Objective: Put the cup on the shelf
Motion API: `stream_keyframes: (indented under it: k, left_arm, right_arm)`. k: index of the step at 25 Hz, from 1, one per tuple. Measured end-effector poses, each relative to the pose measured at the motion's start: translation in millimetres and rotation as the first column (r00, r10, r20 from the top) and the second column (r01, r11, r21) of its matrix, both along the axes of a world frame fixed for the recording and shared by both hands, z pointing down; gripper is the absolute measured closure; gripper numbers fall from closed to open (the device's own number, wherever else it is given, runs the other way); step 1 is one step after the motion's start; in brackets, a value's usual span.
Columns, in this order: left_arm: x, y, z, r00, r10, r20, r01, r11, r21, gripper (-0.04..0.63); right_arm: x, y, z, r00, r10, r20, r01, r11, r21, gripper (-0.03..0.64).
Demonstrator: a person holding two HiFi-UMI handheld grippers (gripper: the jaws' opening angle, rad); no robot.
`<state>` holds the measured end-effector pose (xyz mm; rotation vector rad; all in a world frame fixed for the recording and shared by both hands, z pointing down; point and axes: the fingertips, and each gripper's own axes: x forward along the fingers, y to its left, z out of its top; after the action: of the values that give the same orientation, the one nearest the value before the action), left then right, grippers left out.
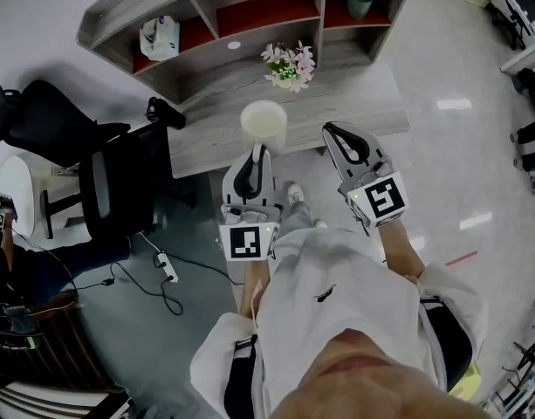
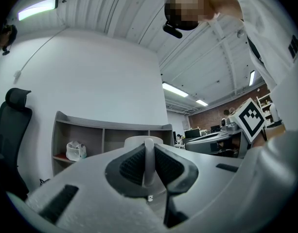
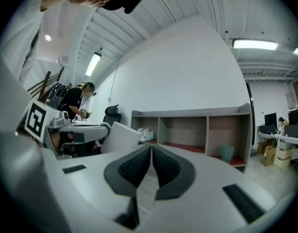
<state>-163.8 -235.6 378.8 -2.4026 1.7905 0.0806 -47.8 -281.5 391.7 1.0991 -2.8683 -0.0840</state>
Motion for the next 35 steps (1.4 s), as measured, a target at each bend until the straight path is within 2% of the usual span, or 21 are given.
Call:
stream_keyframes:
  k: [11, 15, 19, 27, 32, 35]
  left_arm:
    - [-22.9, -43.0, 0.9, 0.999, 0.051, -0.015, -0.051, 0.999, -0.010, 0.543]
    - [-27.4, -55.5, -3.6, 0.997, 0.066, -0.045, -0.066, 0.998, -0.016, 0.543]
    - [-37.3, -68.2, -1.4, 0.996, 0.081, -0.027, -0.081, 0.997, -0.014, 0.543]
    - [-46.0, -92.1, -3.8, 0.993, 0.110, -0.043, -0.111, 0.994, -0.016, 0.543]
    - [-54.7, -104.7, -2.2, 0.993, 0.118, 0.011, -0.118, 0.993, 0.014, 0.543]
    - [-53.4, -112.6, -5.7, 0.992, 0.123, -0.021, -0.123, 0.992, -0.002, 0.543]
  right_arm:
    - [-26.2, -36.5, 0.0, 0.999, 0.035, -0.022, -0.035, 0.999, -0.002, 0.581]
    - [-33.8, -46.3, -0.3, 0.999, 0.049, -0.014, -0.049, 0.999, -0.001, 0.581]
    - [-43.3, -57.6, -0.9, 0.998, 0.061, -0.017, -0.061, 0.998, 0.002, 0.581]
    - [-53.7, -77.9, 0.9, 0.996, 0.086, -0.018, -0.086, 0.996, 0.000, 0.581]
    - [-59.2, -89.5, -0.9, 0.996, 0.093, -0.015, -0.093, 0.996, 0.002, 0.581]
    - [-59.9, -96.9, -1.8, 0.995, 0.099, -0.013, -0.099, 0.995, 0.001, 0.581]
